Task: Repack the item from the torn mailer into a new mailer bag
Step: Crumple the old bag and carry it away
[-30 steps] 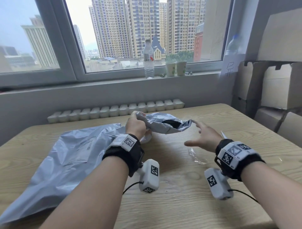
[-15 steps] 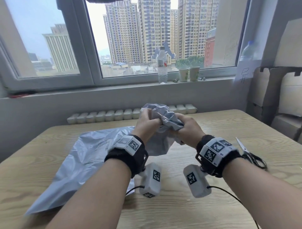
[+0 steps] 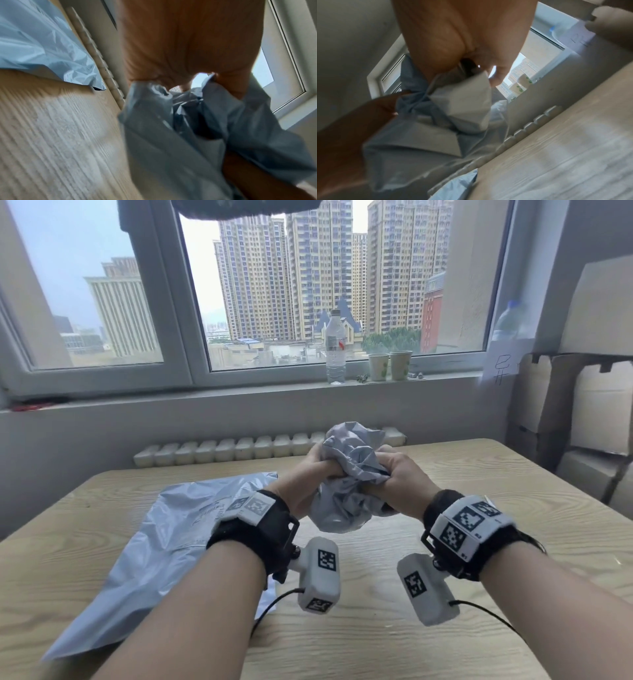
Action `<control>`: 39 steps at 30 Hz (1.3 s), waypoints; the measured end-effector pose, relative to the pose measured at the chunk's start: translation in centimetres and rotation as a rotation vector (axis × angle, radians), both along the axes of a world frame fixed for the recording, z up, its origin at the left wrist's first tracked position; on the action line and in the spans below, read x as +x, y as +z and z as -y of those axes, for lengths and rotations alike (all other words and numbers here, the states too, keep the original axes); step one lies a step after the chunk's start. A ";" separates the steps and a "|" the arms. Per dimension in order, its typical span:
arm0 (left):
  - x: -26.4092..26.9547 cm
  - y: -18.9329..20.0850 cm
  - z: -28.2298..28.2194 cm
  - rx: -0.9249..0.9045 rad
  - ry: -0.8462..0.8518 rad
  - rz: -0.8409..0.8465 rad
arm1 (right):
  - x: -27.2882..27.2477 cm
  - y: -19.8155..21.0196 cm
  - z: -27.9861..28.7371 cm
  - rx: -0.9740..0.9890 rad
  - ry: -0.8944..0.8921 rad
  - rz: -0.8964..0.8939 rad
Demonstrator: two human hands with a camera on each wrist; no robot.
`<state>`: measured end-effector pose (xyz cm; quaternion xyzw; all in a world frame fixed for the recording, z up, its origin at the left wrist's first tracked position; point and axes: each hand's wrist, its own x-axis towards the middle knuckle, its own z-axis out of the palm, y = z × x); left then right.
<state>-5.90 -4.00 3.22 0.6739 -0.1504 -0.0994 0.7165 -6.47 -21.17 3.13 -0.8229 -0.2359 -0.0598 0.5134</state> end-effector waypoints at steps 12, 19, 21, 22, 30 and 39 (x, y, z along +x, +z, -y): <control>1.5 -2.3 0.1 0.287 0.557 0.092 | 0.8 -1.6 7.3 -0.184 -0.264 -0.300; 2.7 -3.6 0.4 0.383 0.590 0.074 | 0.6 -5.2 8.2 -1.069 -0.238 -0.331; 2.2 -3.5 0.8 0.390 0.581 0.076 | 1.2 -6.1 8.0 -1.097 -0.192 -0.315; 2.0 -3.5 0.9 0.371 0.577 0.067 | 1.5 -6.5 8.0 -1.091 -0.192 -0.307; 1.7 -3.9 1.4 0.381 0.547 0.062 | 2.0 -7.2 8.0 -0.955 -0.295 -0.233; 1.1 -3.3 1.8 0.398 0.507 0.111 | 0.5 -5.3 8.5 -0.736 -0.437 -0.183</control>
